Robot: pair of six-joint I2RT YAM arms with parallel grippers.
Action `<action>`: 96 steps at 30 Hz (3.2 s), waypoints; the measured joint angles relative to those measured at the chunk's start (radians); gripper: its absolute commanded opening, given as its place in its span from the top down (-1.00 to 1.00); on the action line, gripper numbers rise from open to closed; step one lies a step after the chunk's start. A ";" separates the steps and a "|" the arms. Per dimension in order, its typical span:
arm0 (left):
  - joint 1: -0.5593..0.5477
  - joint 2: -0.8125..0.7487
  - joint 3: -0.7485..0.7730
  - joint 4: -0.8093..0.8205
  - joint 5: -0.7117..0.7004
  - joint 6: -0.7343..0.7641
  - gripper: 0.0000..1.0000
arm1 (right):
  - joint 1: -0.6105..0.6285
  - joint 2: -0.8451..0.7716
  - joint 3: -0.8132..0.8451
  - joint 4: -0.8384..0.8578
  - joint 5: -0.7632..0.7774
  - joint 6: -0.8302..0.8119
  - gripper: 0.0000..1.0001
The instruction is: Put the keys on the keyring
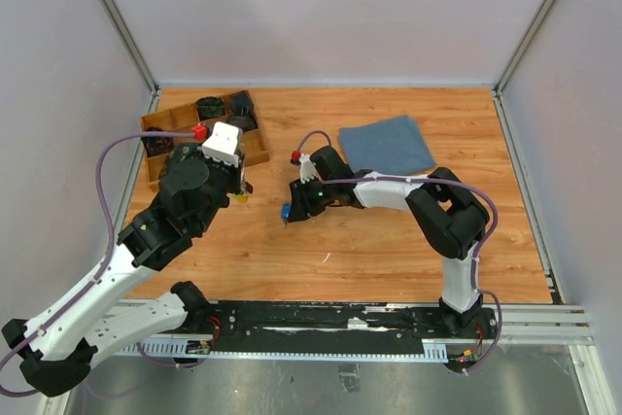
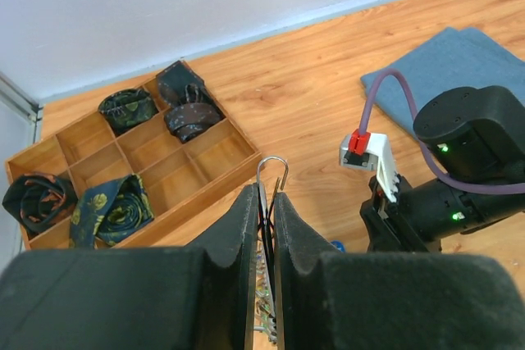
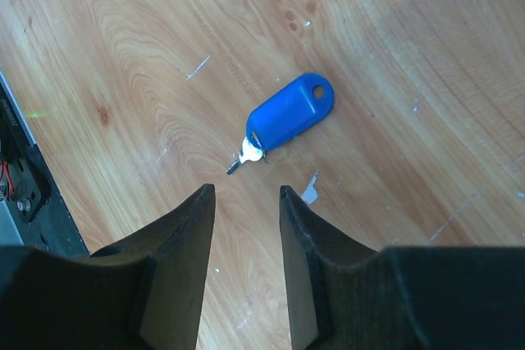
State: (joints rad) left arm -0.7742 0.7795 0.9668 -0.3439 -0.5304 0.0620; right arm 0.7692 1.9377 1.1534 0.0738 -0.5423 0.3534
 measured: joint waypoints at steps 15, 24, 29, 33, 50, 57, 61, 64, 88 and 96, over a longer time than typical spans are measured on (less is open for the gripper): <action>0.000 -0.027 0.000 -0.001 0.004 -0.014 0.99 | -0.008 0.074 0.029 0.067 -0.011 0.043 0.40; 0.000 -0.030 0.000 -0.002 0.005 -0.018 0.99 | -0.011 0.085 0.032 0.079 -0.013 0.049 0.59; 0.000 -0.037 0.000 -0.002 0.005 -0.021 0.99 | -0.012 0.086 0.032 0.079 -0.015 0.051 0.61; 0.000 -0.042 0.000 -0.002 0.006 -0.023 0.99 | -0.012 0.086 0.032 0.080 -0.016 0.053 0.62; 0.000 -0.042 0.000 -0.002 0.009 -0.029 0.99 | -0.012 0.097 0.032 0.096 -0.035 0.068 0.89; 0.000 -0.042 0.005 -0.004 0.010 -0.033 0.99 | -0.012 0.083 0.032 0.084 -0.030 0.046 0.99; 0.000 -0.040 0.015 -0.012 0.014 -0.040 0.99 | -0.012 -0.032 -0.002 0.043 0.005 -0.028 0.99; 0.000 -0.037 0.026 -0.021 0.024 -0.044 0.99 | -0.012 -0.174 -0.023 0.007 0.030 -0.110 0.99; -0.086 0.129 0.158 -0.027 0.255 -0.075 0.99 | 0.012 -0.933 -0.294 0.166 0.080 -0.810 0.99; -0.189 0.148 0.167 0.015 0.253 -0.070 0.99 | 0.052 -0.957 -0.291 0.215 0.080 -1.023 0.99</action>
State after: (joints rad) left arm -0.9630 0.9276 1.1336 -0.3290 -0.2779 -0.0082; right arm 0.8215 0.9806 0.8623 0.2890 -0.4625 -0.6697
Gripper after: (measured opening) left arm 0.126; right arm 0.006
